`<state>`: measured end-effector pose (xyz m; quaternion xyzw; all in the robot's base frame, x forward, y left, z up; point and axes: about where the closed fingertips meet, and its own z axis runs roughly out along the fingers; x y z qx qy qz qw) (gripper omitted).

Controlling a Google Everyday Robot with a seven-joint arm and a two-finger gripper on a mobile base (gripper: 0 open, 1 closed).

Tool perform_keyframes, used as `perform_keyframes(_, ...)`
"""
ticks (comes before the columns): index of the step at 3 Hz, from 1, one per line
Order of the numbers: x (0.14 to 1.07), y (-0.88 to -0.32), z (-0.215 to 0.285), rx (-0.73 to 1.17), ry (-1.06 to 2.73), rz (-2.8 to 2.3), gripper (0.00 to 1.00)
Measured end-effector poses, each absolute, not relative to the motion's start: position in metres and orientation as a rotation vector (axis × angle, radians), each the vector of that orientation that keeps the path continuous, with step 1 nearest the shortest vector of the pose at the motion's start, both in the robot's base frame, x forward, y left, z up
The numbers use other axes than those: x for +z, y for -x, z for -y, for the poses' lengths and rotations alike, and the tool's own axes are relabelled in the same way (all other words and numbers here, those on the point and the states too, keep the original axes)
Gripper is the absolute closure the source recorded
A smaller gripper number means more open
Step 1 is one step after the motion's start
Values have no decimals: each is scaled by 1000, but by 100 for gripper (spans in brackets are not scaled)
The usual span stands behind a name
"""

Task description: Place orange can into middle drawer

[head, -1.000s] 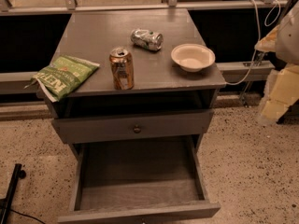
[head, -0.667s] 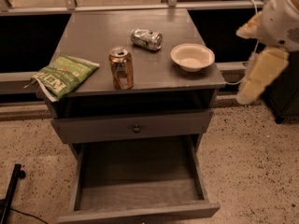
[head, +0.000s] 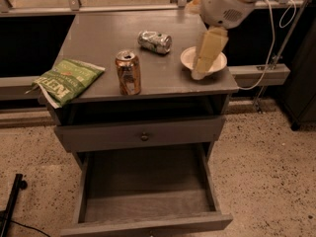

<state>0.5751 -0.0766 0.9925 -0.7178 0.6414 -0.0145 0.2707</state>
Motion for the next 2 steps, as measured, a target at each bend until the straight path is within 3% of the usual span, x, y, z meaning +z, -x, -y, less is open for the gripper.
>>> perform_keyframes(2,1003,-588,46,9,1914,-1612,0)
